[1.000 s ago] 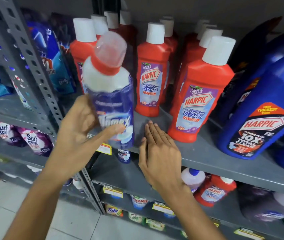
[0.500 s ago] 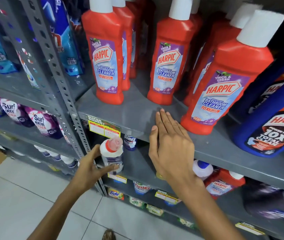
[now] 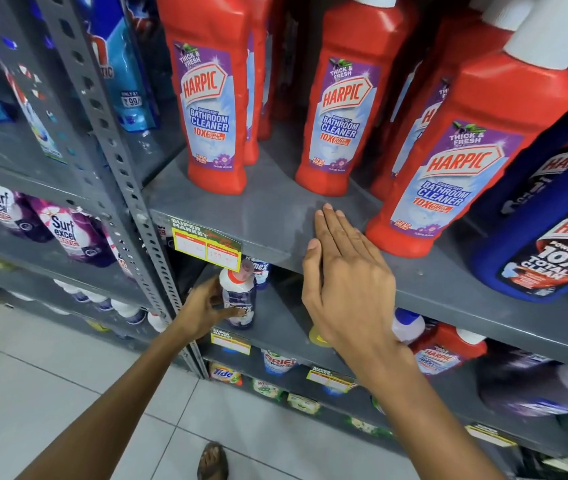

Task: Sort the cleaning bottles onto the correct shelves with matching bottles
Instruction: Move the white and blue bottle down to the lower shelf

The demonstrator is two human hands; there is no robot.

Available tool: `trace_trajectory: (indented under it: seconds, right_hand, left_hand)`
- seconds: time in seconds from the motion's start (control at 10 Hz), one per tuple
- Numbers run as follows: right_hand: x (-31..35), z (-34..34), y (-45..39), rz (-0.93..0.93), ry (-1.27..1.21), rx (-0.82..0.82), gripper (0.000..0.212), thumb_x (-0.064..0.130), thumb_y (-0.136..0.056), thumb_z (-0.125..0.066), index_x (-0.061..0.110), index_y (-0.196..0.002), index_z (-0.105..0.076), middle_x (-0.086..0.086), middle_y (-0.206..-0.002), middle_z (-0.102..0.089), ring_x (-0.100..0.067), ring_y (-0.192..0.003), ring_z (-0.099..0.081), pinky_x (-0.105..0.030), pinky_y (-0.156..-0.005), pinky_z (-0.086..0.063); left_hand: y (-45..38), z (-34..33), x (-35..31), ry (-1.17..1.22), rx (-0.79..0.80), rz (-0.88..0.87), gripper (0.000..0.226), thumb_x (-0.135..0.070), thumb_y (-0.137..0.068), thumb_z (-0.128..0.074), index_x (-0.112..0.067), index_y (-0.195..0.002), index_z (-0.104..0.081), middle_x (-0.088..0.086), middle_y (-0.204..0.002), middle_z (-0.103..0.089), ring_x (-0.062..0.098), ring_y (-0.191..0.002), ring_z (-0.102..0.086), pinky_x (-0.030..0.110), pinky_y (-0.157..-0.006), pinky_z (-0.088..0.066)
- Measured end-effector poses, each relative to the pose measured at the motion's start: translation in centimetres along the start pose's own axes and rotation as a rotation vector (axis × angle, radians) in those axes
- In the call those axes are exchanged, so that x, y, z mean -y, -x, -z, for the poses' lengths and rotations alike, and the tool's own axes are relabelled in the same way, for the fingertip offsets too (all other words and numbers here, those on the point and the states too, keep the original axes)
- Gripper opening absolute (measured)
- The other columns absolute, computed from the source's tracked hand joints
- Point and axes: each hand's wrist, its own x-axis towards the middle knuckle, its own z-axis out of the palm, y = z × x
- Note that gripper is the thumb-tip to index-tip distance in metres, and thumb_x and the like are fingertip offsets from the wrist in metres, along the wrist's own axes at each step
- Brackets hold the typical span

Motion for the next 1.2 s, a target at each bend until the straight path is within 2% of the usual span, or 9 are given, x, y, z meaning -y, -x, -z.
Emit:
trace_trajectory:
  seconds: [0.1,0.2,0.3,0.4,0.5,0.6,0.8,1.2]
  right_hand:
    - [0.0,-0.1,0.1,-0.004,-0.001,-0.011,0.050,0.029,-0.111,-0.037,0.009,-0.152,-0.058,-0.006,-0.159,-0.059,-0.018,-0.152,-0.054,-0.036,-0.128,-0.042]
    - [0.0,-0.1,0.1,-0.007,-0.003,-0.009,0.050,0.029,-0.111,-0.037,0.009,-0.152,-0.058,-0.006,-0.159,-0.059,-0.018,-0.152,-0.054,-0.035,-0.128,-0.042]
    - [0.1,0.0,0.1,-0.007,-0.005,-0.003,0.051,0.029,-0.111,-0.036,0.009,-0.153,-0.057,-0.007,-0.160,-0.059,-0.018,-0.152,-0.054,-0.036,-0.129,-0.041]
    - [0.2,0.1,0.0,-0.009,-0.008,0.003,0.051,0.029,-0.111,-0.036,0.009,-0.153,-0.056,-0.007,-0.161,-0.058,-0.018,-0.153,-0.053,-0.036,-0.129,-0.040]
    - [0.2,0.2,0.1,-0.010,-0.011,0.002,0.052,0.029,-0.111,-0.035,0.008,-0.153,-0.056,-0.007,-0.161,-0.057,-0.019,-0.153,-0.053,-0.037,-0.129,-0.041]
    - [0.2,0.2,0.1,-0.012,-0.015,0.001,0.051,0.028,-0.111,-0.036,0.008,-0.153,-0.056,-0.007,-0.161,-0.058,-0.019,-0.153,-0.053,-0.037,-0.129,-0.041]
    - [0.2,0.0,0.1,-0.009,-0.022,-0.018,0.051,0.028,-0.111,-0.037,0.008,-0.153,-0.057,-0.008,-0.159,-0.059,-0.018,-0.152,-0.054,-0.036,-0.129,-0.040]
    - [0.1,-0.2,0.3,0.006,-0.042,-0.042,0.049,0.028,-0.111,-0.039,0.007,-0.151,-0.059,-0.008,-0.158,-0.061,-0.019,-0.150,-0.056,-0.036,-0.128,-0.042]
  left_hand:
    - [-0.4,-0.3,0.1,-0.003,0.023,0.000,0.066,-0.003,-0.075,-0.097,-0.023,-0.127,-0.061,-0.014,-0.113,-0.077,0.004,-0.102,-0.078,0.044,-0.103,-0.062]
    - [-0.6,-0.3,0.0,0.006,0.030,0.007,0.066,-0.001,-0.076,-0.095,-0.021,-0.128,-0.061,-0.010,-0.114,-0.077,0.009,-0.104,-0.077,0.043,-0.102,-0.062]
    - [-0.9,-0.4,0.0,0.015,0.050,0.022,0.065,0.001,-0.078,-0.093,-0.015,-0.132,-0.062,0.003,-0.121,-0.077,0.016,-0.108,-0.077,0.038,-0.101,-0.062]
    - [-0.9,-0.5,0.1,-0.006,0.061,0.019,0.066,0.003,-0.080,-0.091,-0.005,-0.138,-0.061,0.010,-0.127,-0.077,0.021,-0.111,-0.076,0.022,-0.093,-0.063]
    - [-0.9,-0.7,0.2,-0.006,0.052,0.036,0.068,0.004,-0.082,-0.090,-0.002,-0.143,-0.059,0.013,-0.131,-0.076,0.027,-0.117,-0.074,0.027,-0.095,-0.063]
    - [-1.0,-0.7,0.3,-0.002,0.054,0.053,0.068,0.002,-0.083,-0.090,-0.003,-0.143,-0.059,0.013,-0.132,-0.076,0.028,-0.118,-0.074,0.041,-0.104,-0.060]
    - [-1.0,-0.6,0.5,-0.001,0.056,0.075,0.070,-0.001,-0.082,-0.091,-0.004,-0.143,-0.058,0.016,-0.139,-0.075,0.033,-0.126,-0.073,0.055,-0.111,-0.057]
    - [-1.1,-0.9,0.8,0.033,0.083,0.109,0.079,-0.005,-0.081,-0.093,-0.010,-0.148,-0.051,0.012,-0.145,-0.070,0.031,-0.132,-0.068,0.059,-0.115,-0.054]
